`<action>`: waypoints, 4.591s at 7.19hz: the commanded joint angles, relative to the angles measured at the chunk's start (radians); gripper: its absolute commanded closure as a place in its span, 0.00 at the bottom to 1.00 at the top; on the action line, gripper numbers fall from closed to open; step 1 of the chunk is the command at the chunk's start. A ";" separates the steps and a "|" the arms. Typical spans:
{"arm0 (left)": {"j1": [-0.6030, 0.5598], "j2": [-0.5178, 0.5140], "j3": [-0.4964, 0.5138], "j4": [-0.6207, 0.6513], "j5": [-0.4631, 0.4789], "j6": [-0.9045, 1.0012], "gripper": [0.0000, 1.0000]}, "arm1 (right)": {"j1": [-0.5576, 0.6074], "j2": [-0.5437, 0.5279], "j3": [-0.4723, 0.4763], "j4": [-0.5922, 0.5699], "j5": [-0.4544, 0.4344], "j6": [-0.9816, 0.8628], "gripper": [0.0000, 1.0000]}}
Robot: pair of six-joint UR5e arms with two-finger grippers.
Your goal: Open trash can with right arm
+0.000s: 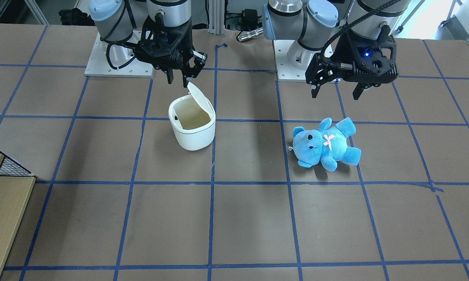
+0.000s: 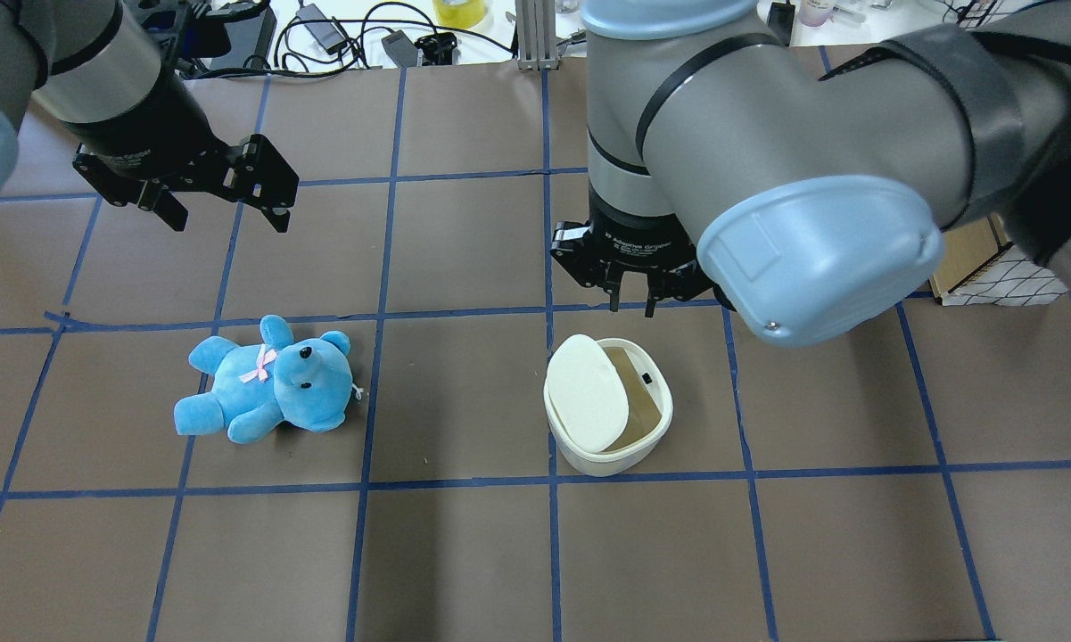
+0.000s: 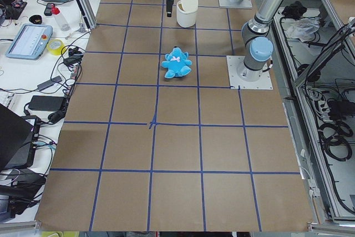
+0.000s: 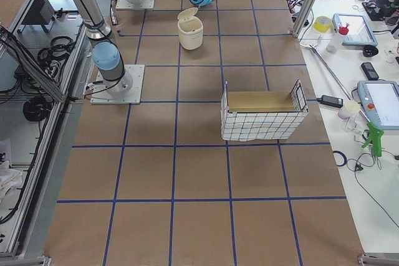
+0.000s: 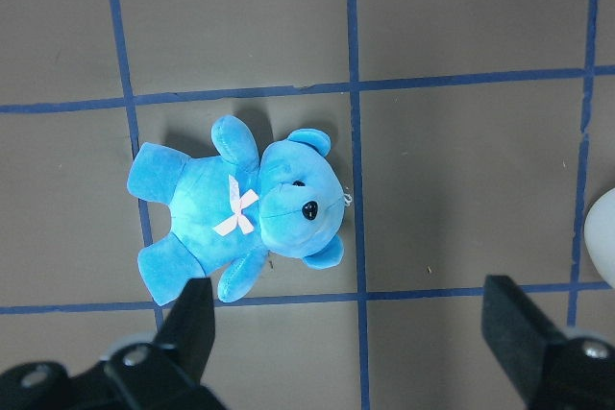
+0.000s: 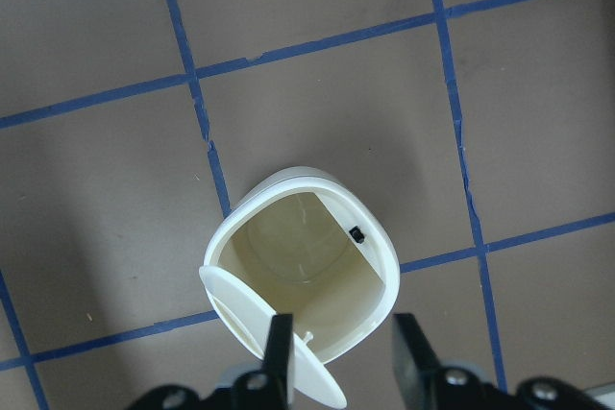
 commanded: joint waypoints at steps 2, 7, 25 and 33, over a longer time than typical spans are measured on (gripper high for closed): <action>0.001 0.000 0.000 0.000 0.000 -0.001 0.00 | -0.089 0.000 -0.055 0.004 -0.012 -0.218 0.00; 0.000 0.000 0.000 0.000 0.000 0.001 0.00 | -0.245 0.000 -0.063 0.010 0.008 -0.518 0.00; 0.001 0.000 0.000 0.000 0.000 -0.001 0.00 | -0.411 -0.003 -0.122 0.170 0.063 -0.530 0.00; 0.000 0.001 0.000 0.000 0.000 0.001 0.00 | -0.411 -0.003 -0.116 0.171 0.066 -0.575 0.00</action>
